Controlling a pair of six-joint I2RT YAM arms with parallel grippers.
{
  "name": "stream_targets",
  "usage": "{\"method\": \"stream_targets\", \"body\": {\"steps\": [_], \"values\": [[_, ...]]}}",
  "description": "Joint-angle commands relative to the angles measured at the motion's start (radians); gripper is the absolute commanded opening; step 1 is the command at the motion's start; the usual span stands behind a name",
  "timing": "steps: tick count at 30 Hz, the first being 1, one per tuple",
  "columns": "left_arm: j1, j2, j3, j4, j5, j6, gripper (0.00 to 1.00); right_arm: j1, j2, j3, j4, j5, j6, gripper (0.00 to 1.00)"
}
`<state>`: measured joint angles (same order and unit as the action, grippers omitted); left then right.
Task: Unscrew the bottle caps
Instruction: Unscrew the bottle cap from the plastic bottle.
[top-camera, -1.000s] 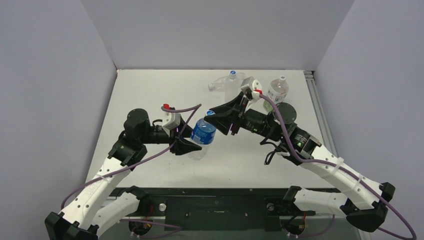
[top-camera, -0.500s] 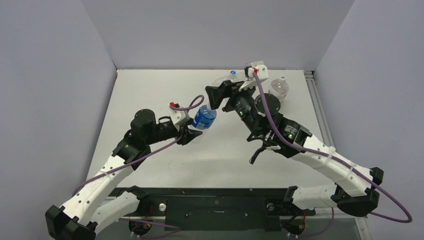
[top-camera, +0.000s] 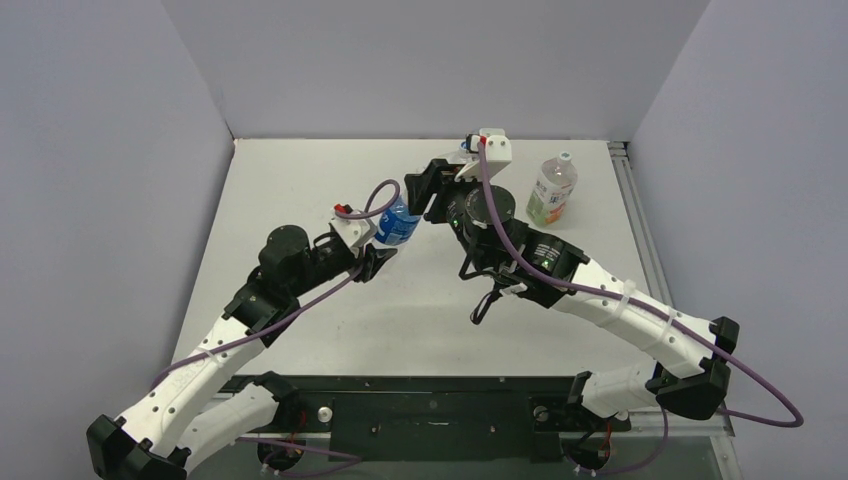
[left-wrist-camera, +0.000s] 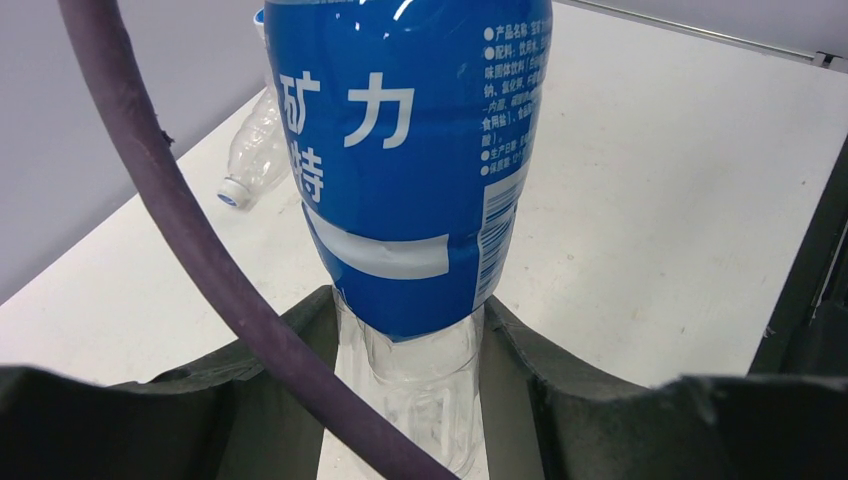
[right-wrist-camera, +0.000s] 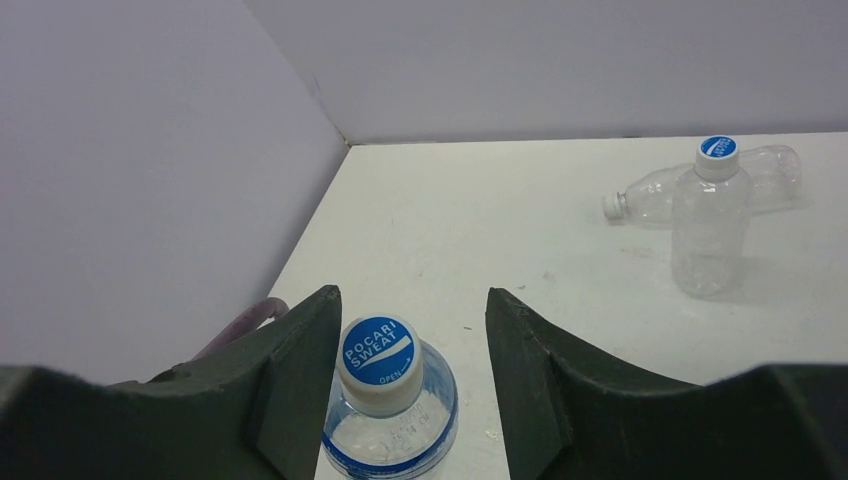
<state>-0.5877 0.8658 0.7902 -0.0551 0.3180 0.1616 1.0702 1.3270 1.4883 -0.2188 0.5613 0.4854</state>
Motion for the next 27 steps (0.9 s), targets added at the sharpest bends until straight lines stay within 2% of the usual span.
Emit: {"method": "stream_targets", "body": {"steps": [1,9,13,17,20,24,27], "values": [[-0.004,-0.019,0.009,0.0,-0.262,0.006,0.0,0.005,-0.003,0.008,0.021,-0.008,0.037,0.51],[-0.004,-0.015,0.014,-0.012,-0.247,-0.006,0.0,0.005,0.002,-0.014,0.039,-0.078,0.062,0.53],[-0.004,-0.013,0.021,-0.009,-0.247,-0.008,0.0,0.004,0.012,-0.012,0.033,-0.086,0.066,0.51],[-0.003,-0.011,0.021,-0.007,-0.242,-0.009,0.0,-0.001,0.011,-0.017,0.033,-0.089,0.072,0.41],[-0.003,-0.01,0.021,-0.008,-0.237,-0.016,0.0,-0.007,0.004,-0.028,0.042,-0.093,0.073,0.25],[-0.003,-0.007,0.026,-0.006,-0.235,-0.018,0.0,-0.016,0.001,-0.032,0.038,-0.112,0.075,0.14],[-0.002,-0.006,0.037,-0.014,-0.195,-0.035,0.0,-0.039,-0.011,-0.05,0.045,-0.165,0.062,0.01]]}}
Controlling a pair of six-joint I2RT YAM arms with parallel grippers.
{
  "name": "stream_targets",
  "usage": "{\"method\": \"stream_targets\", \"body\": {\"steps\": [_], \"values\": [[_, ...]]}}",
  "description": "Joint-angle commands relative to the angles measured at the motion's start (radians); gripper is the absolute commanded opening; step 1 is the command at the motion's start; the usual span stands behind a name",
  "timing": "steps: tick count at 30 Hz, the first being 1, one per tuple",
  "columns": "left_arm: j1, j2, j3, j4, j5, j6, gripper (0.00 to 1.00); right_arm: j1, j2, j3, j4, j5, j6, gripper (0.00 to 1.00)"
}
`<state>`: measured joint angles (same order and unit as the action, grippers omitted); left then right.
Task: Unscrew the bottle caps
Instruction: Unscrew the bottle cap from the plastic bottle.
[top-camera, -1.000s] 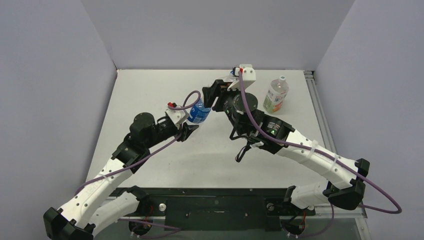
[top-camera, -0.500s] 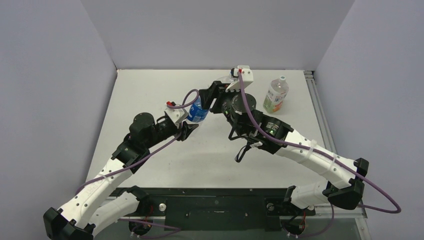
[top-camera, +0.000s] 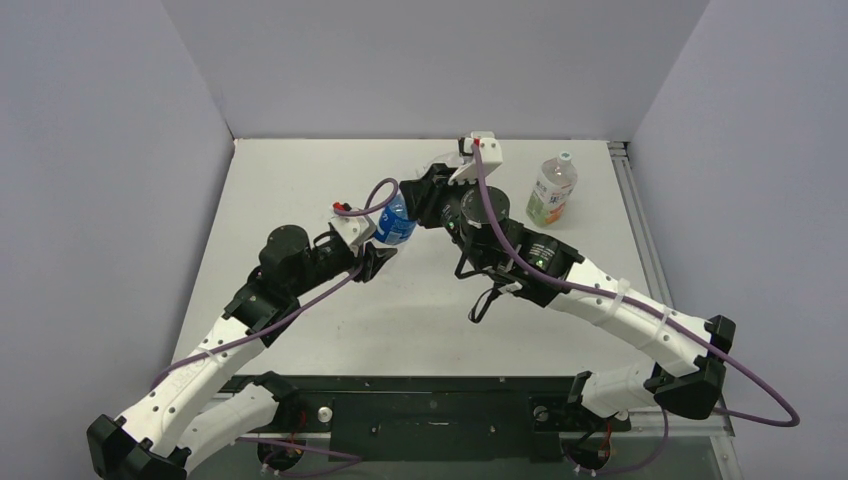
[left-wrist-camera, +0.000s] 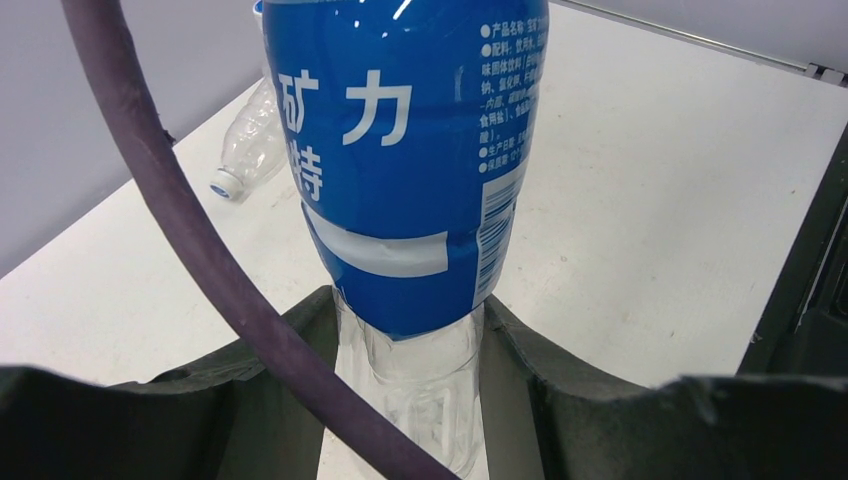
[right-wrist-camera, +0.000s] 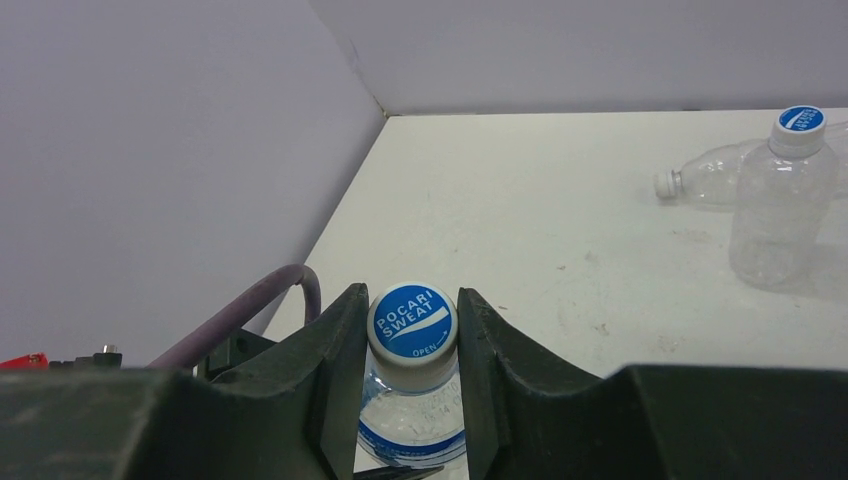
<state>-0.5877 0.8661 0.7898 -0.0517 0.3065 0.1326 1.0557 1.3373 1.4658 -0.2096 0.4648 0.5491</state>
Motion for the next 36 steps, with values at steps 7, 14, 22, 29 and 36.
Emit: {"method": "stream_targets", "body": {"steps": [7,14,22,29,36], "values": [[0.014,-0.044,0.06,-0.031,0.342,-0.118,0.0,-0.12,-0.18,-0.165,0.185,-0.523,-0.105,0.0],[0.016,-0.038,0.076,-0.034,0.608,-0.208,0.0,-0.159,-0.334,-0.291,0.265,-0.761,-0.182,0.0],[0.017,-0.012,0.089,-0.016,0.651,-0.252,0.0,-0.206,-0.357,-0.343,0.316,-0.853,-0.14,0.08],[0.012,-0.009,0.068,-0.044,0.349,-0.103,0.0,-0.176,-0.359,-0.267,0.226,-0.456,-0.12,0.64],[-0.012,-0.011,0.034,0.016,-0.004,0.01,0.0,-0.017,-0.259,-0.129,0.128,-0.043,-0.144,0.71]]}}
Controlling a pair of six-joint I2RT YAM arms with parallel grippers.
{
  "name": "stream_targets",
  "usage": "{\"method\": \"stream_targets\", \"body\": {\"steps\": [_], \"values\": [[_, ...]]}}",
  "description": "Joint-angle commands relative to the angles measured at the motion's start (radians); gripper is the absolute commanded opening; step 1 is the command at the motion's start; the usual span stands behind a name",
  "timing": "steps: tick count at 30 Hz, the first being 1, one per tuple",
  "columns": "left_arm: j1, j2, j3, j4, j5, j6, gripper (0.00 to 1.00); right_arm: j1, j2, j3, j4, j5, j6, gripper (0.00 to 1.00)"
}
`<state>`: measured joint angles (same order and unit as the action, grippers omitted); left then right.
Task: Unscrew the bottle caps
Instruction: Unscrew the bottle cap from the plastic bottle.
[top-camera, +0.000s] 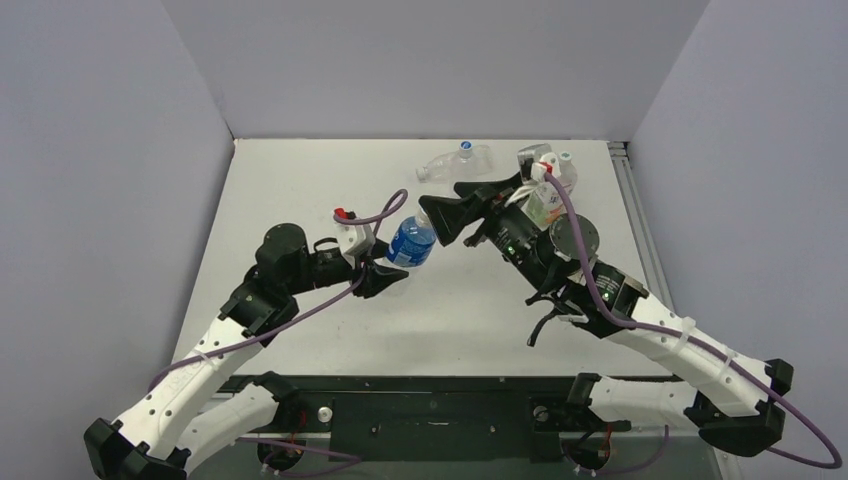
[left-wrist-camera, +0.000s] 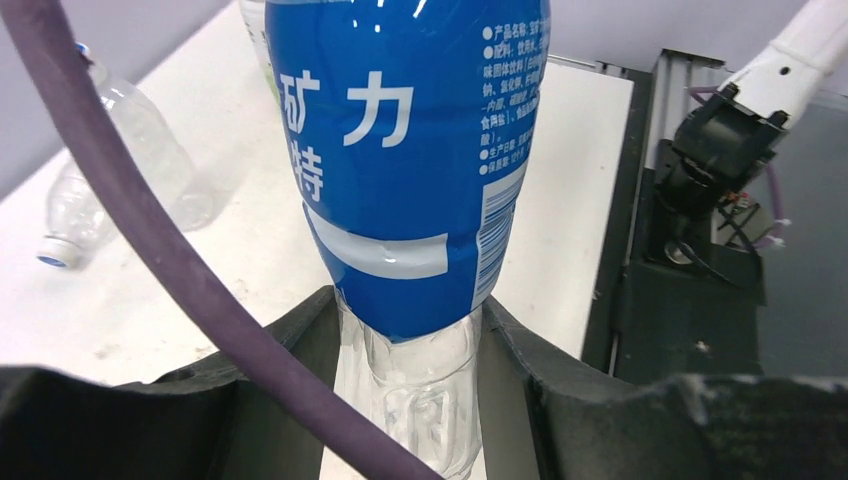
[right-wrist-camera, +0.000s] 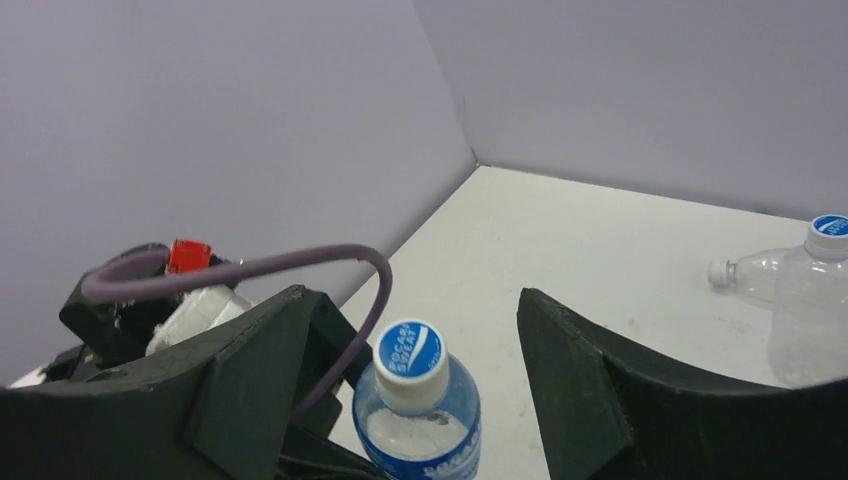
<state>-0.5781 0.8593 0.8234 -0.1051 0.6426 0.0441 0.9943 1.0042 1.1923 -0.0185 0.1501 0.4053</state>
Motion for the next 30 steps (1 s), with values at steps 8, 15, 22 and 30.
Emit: {"method": "stream_targets", "body": {"steps": [8,15,22,30], "values": [[-0.031,-0.007,-0.017,0.09,-0.506,0.125,0.0,0.063,0.257,0.29,-0.186,0.309,0.047,0.6],[-0.032,-0.015,-0.026,0.09,-0.577,0.107,0.0,0.066,0.271,0.283,-0.178,0.299,0.067,0.53],[-0.032,-0.016,-0.028,0.09,-0.573,0.09,0.0,0.065,0.273,0.272,-0.171,0.3,0.078,0.37],[-0.032,-0.022,-0.04,0.077,-0.558,0.08,0.0,0.066,0.26,0.264,-0.166,0.298,0.063,0.12]]}}
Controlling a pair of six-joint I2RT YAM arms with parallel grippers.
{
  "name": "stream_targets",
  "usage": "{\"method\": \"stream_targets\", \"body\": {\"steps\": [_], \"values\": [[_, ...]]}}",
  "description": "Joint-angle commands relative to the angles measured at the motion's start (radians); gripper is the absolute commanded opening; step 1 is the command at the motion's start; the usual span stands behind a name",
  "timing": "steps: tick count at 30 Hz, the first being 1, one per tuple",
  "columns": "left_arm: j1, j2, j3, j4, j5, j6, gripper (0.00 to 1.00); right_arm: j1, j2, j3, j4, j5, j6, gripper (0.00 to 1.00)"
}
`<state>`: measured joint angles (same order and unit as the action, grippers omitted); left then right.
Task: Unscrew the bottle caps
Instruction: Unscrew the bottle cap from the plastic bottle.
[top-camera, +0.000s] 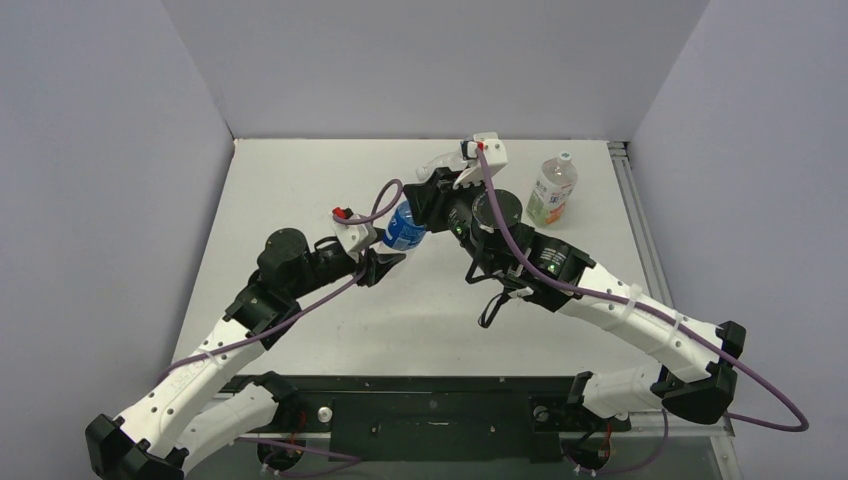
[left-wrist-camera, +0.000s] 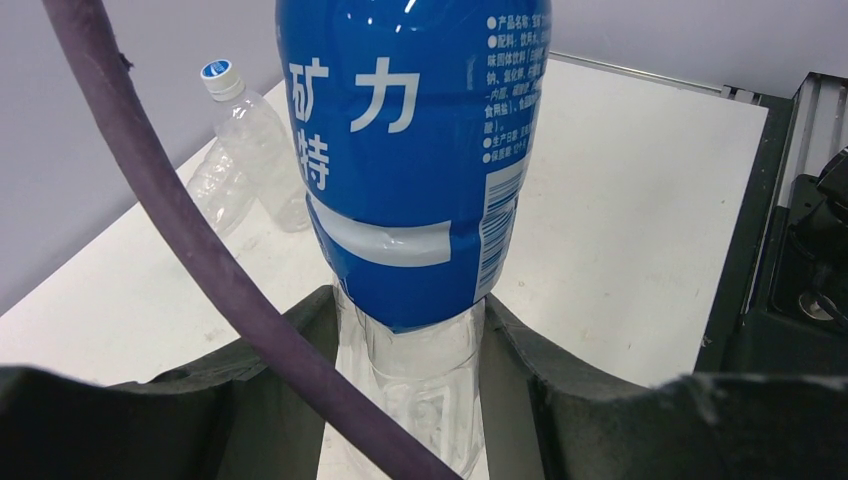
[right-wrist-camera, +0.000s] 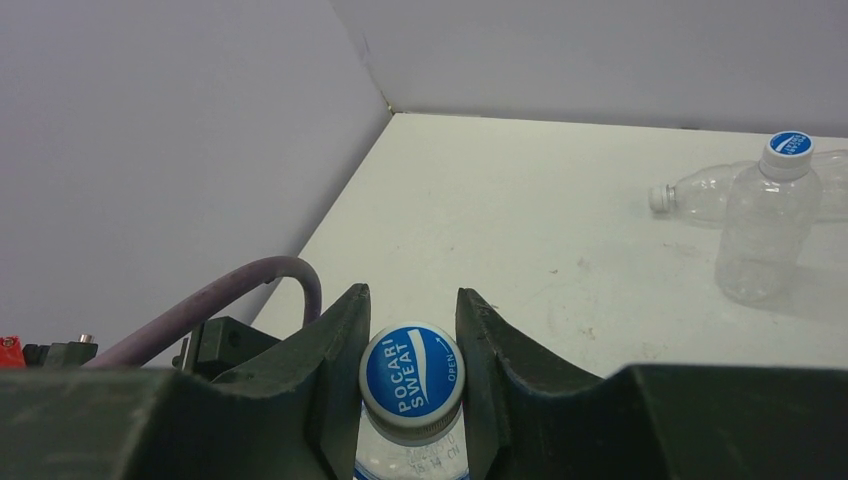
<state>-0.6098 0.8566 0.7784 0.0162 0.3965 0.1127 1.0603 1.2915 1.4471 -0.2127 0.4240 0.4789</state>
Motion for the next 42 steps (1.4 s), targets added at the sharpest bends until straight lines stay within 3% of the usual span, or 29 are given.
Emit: {"method": "stream_targets", "body": {"steps": [1,3,6,11,15,20,26,28,30,31,33,35,39,42], "values": [[-0.001,-0.019,0.005,-0.045,-0.307,0.007,0.0,0.0,-0.029,0.008,0.03,0.021,-0.015,0.05],[-0.001,-0.021,0.005,-0.049,-0.279,-0.008,0.0,0.0,-0.039,0.003,0.042,-0.015,-0.033,0.0],[0.001,-0.034,0.002,-0.035,-0.179,-0.052,0.0,-0.006,-0.07,-0.035,0.095,-0.111,-0.085,0.0],[0.001,-0.05,0.01,0.027,0.027,-0.122,0.0,-0.06,-0.147,-0.133,0.254,-0.498,-0.09,0.0],[0.001,-0.044,0.045,0.04,0.17,-0.192,0.0,-0.121,-0.199,-0.218,0.406,-0.707,-0.012,0.0],[0.001,-0.04,0.054,0.046,0.333,-0.272,0.0,-0.172,-0.23,-0.291,0.578,-0.865,0.073,0.0],[0.001,-0.03,0.056,0.041,0.469,-0.305,0.0,-0.175,-0.204,-0.293,0.642,-0.984,0.118,0.0],[0.001,-0.028,0.055,0.038,0.475,-0.299,0.0,-0.175,-0.196,-0.278,0.597,-0.961,0.109,0.0],[0.001,-0.029,0.053,0.035,0.439,-0.282,0.0,-0.175,-0.197,-0.247,0.497,-0.881,0.07,0.16],[0.001,-0.03,0.052,0.025,0.418,-0.251,0.0,-0.174,-0.197,-0.235,0.411,-0.84,0.031,0.29],[0.001,-0.032,0.052,-0.001,0.313,-0.19,0.0,-0.169,-0.212,-0.202,0.301,-0.675,-0.011,0.47],[0.001,-0.03,0.051,-0.013,0.171,-0.134,0.0,-0.155,-0.239,-0.179,0.239,-0.452,-0.044,0.58],[0.001,-0.016,0.041,-0.059,-0.069,-0.008,0.0,-0.108,-0.262,-0.159,0.169,-0.231,-0.069,0.74],[0.001,-0.01,0.024,-0.039,-0.229,0.054,0.0,-0.029,-0.223,-0.08,0.064,-0.05,-0.098,0.75]]}}
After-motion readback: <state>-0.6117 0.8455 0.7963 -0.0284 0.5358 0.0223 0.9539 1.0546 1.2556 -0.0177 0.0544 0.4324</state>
